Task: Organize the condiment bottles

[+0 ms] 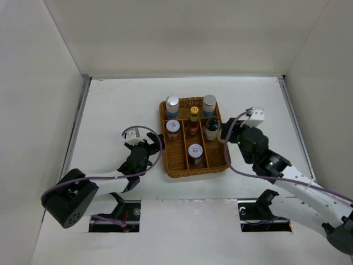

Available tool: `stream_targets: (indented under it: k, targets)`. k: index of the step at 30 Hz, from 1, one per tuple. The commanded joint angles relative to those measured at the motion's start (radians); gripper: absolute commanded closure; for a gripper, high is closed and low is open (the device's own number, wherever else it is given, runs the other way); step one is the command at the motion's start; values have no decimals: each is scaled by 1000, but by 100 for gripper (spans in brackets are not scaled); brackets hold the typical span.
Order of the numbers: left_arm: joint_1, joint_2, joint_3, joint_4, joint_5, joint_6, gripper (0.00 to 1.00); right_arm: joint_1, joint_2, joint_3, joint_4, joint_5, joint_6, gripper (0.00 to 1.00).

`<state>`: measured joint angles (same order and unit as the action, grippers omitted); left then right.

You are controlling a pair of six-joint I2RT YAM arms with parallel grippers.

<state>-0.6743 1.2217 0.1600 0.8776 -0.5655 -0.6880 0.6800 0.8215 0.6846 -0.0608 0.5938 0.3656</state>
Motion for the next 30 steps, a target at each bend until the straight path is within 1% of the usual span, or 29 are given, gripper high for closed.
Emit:
stream_targets:
  k: [1,4,8,11,12,15,17,21,22,23,27,30]
  targets:
    - [9,-34,41,24,16,-5,6,138,34,-6,-7,63,53,46]
    - [11,-24,49,8,19,-5,6,184,67,-36,27,77,62,45]
    - [18,-14,64,-18,19,-4,6,187,99,-105,99,21,111,45]
    - [23,-14,75,-52,24,-2,3,187,129,-163,131,34,128,45]
    - [23,-16,81,-67,30,-2,1,187,139,-183,145,29,136,45]
    - [25,-25,98,-120,39,-1,0,187,154,-229,187,11,139,43]
    - [25,-31,108,-152,39,-1,0,187,151,-247,199,9,142,35]
    - [28,-44,124,-227,41,1,0,187,143,-238,210,12,133,8]
    - [28,-54,125,-241,50,1,0,189,130,-234,202,18,128,3]
    - [28,-66,124,-249,65,1,0,189,105,-227,197,27,128,0]
    - [26,-160,110,-305,79,-1,0,168,-8,-195,196,60,130,0]
    - [32,-255,113,-397,66,-1,0,56,-54,-168,237,47,144,0]
